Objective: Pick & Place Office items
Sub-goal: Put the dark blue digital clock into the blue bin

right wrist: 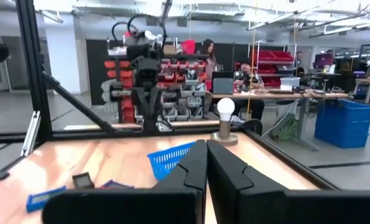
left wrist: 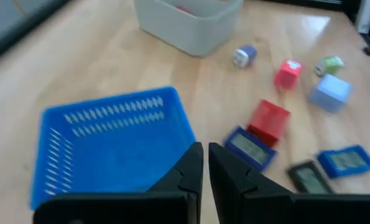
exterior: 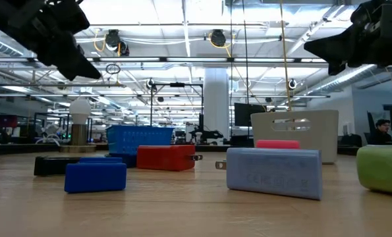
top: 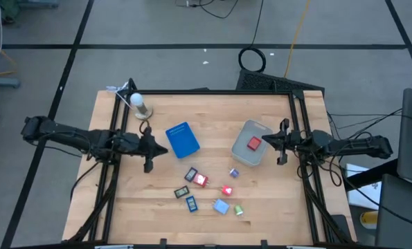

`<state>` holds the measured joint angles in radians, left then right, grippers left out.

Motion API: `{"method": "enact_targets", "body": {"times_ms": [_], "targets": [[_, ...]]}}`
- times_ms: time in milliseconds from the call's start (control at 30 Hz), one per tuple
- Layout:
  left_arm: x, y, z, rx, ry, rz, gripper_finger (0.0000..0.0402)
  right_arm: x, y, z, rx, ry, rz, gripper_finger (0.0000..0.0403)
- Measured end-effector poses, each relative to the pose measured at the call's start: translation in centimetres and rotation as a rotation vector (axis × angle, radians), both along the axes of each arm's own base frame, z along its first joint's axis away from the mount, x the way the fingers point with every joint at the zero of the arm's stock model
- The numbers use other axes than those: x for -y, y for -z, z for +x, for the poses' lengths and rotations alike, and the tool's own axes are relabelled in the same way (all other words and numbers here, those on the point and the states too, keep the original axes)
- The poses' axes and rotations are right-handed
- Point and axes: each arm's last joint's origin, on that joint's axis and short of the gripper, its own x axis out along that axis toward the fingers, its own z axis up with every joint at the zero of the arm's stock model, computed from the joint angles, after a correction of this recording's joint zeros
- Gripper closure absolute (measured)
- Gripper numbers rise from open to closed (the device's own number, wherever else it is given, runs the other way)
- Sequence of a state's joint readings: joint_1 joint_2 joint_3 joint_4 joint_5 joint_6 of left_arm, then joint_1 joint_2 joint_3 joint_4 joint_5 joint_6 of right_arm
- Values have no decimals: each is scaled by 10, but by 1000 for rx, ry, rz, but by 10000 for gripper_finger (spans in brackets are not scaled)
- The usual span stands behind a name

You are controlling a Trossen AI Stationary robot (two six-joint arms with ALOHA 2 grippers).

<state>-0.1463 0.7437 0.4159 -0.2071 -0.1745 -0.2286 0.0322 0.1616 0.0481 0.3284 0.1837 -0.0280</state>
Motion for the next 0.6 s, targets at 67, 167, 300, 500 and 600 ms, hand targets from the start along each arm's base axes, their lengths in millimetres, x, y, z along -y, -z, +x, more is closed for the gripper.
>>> {"method": "enact_targets", "body": {"times_ms": [67,167,300,500,600], "targets": [[6,2,3,-22,5,-40,376,0,0,0,-4,0,5,402],[18,7,11,-74,-12,-89,376,0,1,0,-4,1,8,402],[36,11,35,-168,-41,-91,376,0,1,1,-7,-1,15,402],[58,5,97,-378,-12,-53,376,0,0,1,1,0,16,402],[64,11,125,-495,50,-117,375,0,-2,0,21,-2,31,403]]}}
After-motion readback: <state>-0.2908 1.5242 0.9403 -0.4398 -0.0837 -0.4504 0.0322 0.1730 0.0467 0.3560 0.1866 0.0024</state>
